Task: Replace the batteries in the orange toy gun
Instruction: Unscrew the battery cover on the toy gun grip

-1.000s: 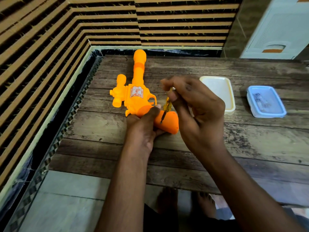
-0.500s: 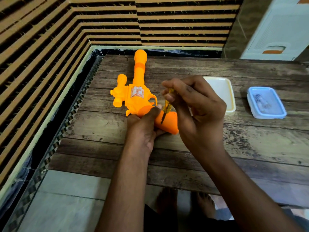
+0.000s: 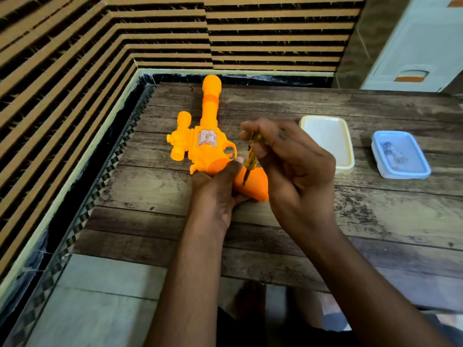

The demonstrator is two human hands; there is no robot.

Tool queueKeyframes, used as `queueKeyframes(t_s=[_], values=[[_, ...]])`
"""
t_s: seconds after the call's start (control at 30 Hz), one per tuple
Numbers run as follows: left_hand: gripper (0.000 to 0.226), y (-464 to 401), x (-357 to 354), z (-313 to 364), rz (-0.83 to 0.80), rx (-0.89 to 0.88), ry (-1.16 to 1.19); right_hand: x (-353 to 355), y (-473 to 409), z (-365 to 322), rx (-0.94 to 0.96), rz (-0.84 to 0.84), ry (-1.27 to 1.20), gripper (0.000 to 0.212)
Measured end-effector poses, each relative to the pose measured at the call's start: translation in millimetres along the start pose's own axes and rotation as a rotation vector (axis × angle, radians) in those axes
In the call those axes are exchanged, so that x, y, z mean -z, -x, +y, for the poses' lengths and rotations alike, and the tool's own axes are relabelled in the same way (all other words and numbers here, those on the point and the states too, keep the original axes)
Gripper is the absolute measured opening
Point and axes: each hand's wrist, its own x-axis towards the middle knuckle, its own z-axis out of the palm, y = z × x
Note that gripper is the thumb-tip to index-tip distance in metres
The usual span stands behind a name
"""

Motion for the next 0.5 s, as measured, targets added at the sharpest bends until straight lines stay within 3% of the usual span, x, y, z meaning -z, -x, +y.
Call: queueKeyframes(t_s=[0.17, 0.5], values=[[0.008, -1.0, 0.2, 0.7, 0.006, 0.016, -0.027, -3.5, -1.8, -2.5, -0.001, 0.049, 0.041, 0.020], [0.026, -3.2, -0.3, -0.4, 0.014, 0.033, -0.005, -1.6, -1.2, 0.5, -0.014, 0.032, 0.044, 0.027]])
